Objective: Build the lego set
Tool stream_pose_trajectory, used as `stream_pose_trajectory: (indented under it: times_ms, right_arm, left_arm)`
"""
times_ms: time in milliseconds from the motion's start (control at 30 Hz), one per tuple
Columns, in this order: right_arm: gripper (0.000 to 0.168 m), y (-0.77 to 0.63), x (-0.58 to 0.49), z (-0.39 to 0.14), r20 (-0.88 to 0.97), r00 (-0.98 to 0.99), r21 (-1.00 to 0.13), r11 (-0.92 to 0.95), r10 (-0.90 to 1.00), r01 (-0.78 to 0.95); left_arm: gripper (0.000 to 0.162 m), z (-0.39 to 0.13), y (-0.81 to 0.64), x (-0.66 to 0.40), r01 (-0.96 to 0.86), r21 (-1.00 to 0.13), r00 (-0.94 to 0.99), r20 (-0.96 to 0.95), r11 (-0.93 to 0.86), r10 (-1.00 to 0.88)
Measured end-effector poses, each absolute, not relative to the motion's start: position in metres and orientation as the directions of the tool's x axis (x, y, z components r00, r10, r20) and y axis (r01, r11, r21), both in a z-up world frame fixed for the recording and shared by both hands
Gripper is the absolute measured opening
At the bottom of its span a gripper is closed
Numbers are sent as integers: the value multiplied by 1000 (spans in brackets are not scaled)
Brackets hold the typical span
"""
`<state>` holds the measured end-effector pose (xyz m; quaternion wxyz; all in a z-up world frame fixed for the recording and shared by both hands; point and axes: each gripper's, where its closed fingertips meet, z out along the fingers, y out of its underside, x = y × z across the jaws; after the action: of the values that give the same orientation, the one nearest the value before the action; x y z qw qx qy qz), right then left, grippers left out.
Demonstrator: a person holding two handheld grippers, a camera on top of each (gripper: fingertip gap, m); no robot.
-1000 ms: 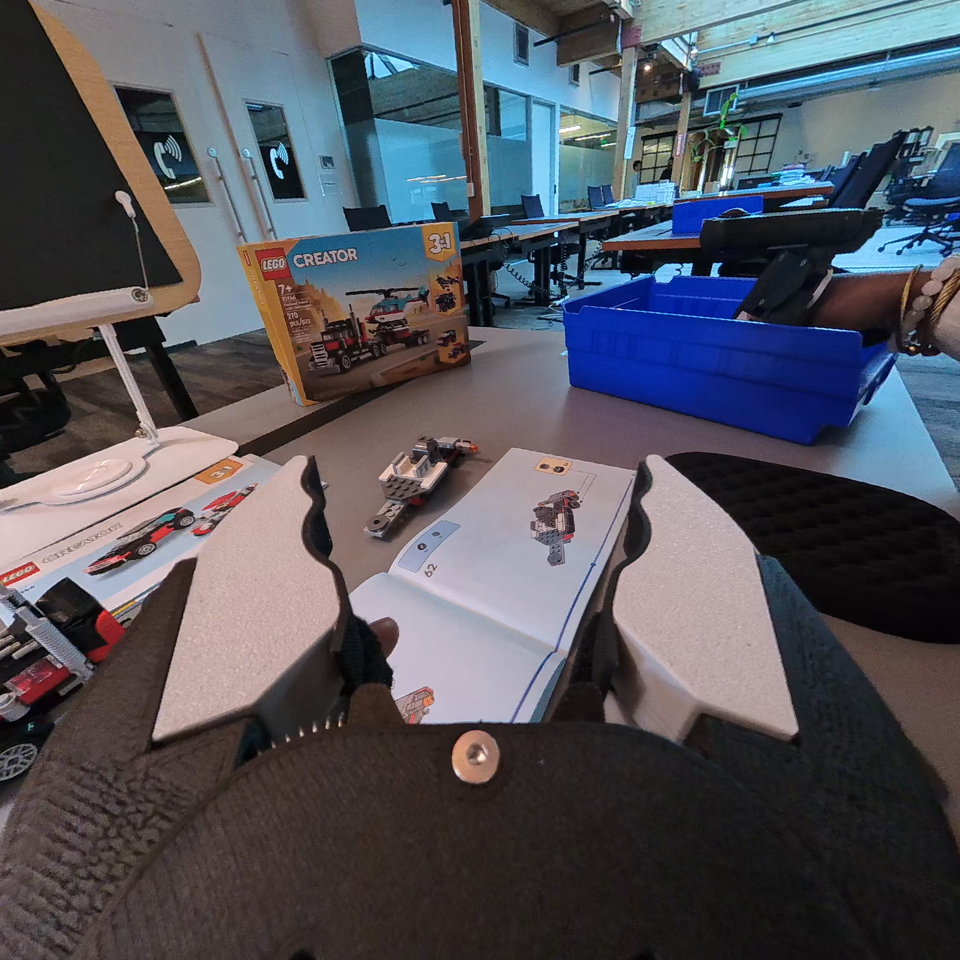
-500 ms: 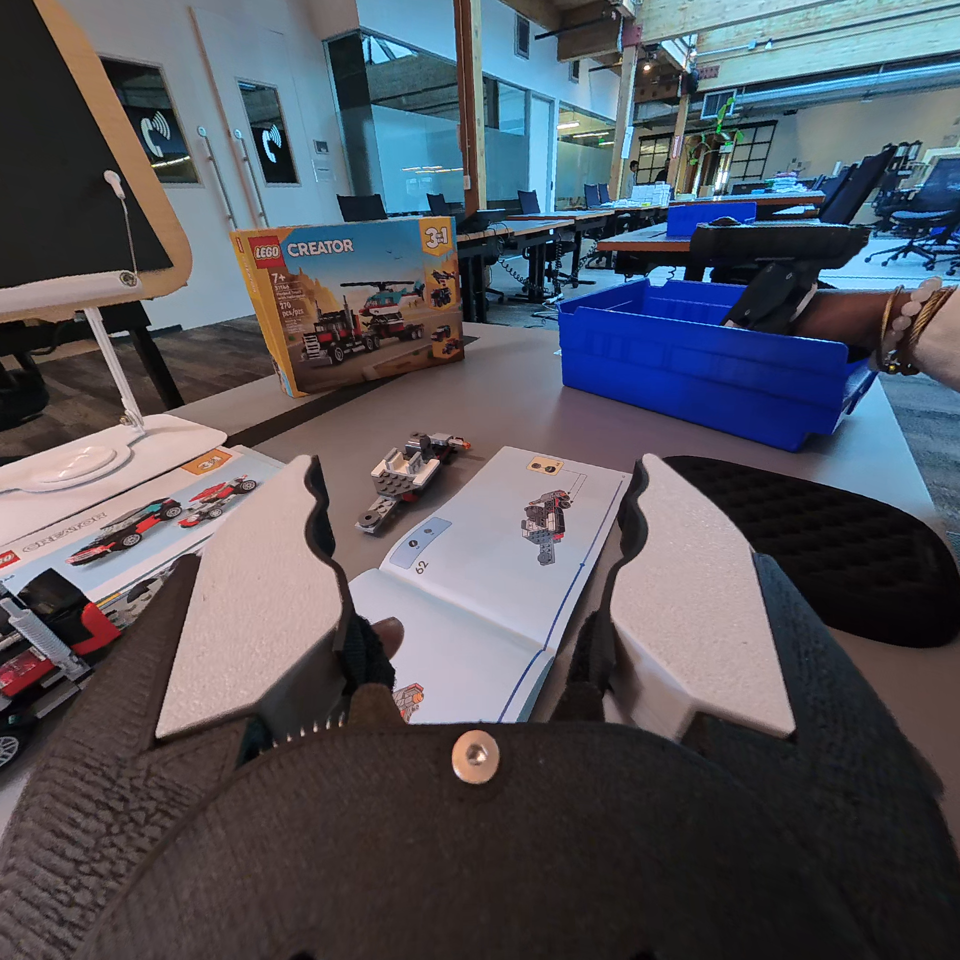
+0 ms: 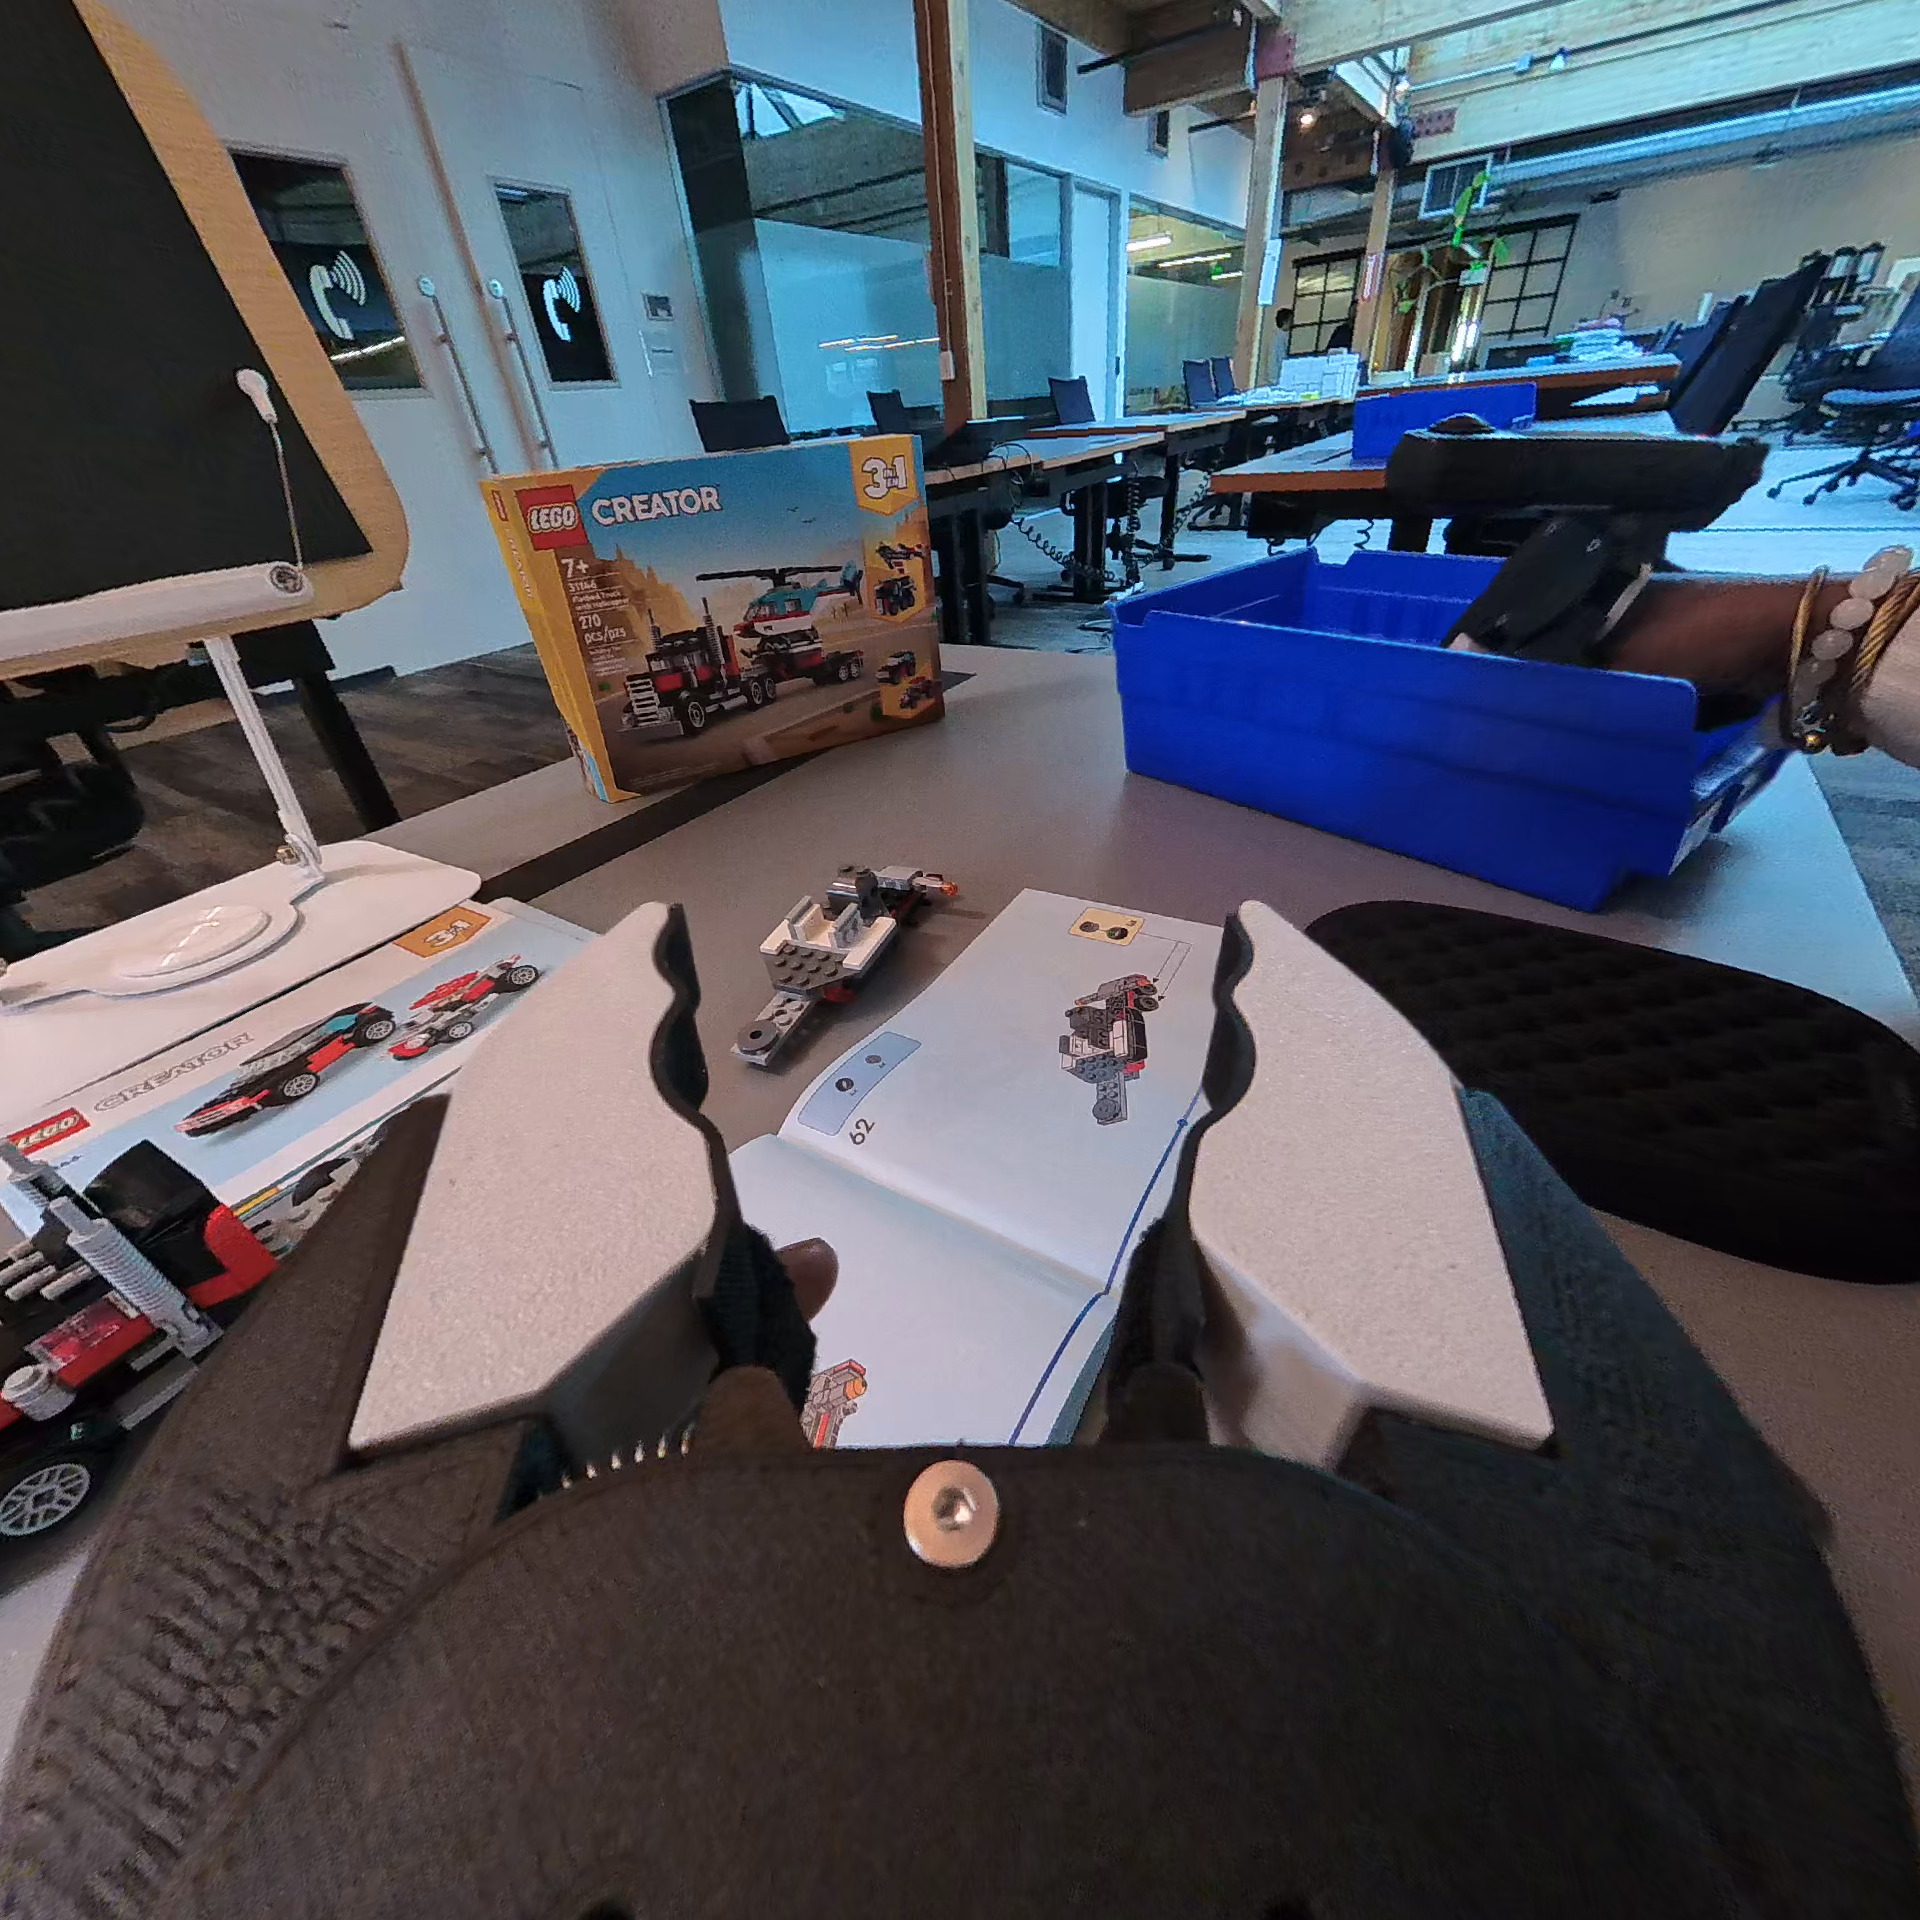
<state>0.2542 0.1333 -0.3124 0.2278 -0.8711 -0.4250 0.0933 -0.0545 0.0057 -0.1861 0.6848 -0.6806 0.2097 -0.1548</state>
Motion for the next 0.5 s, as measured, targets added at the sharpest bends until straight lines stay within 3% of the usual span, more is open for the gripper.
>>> stream_pose_trajectory:
  times_ms: [100,267,367,500]
  right_arm:
    - [19,131,244,-312,-3,629,-498,-546,778,673]
    - [37,135,254,-300,36,648,-515,-542,760,664]
    - [37,138,278,-291,87,682,-504,-559,726,659]
    - [37,137,306,-293,118,709,-468,-591,695,657]
  left_arm:
    - [88,-188,6,-54,-77,-997,862,-78,23,-501]
    - [70,-188,4,-53,-94,-995,857,-100,37,-505]
    - [49,-188,2,-50,-118,-991,846,-130,57,-517]
    - [10,-194,-1,-46,-171,-985,821,-164,39,-547]
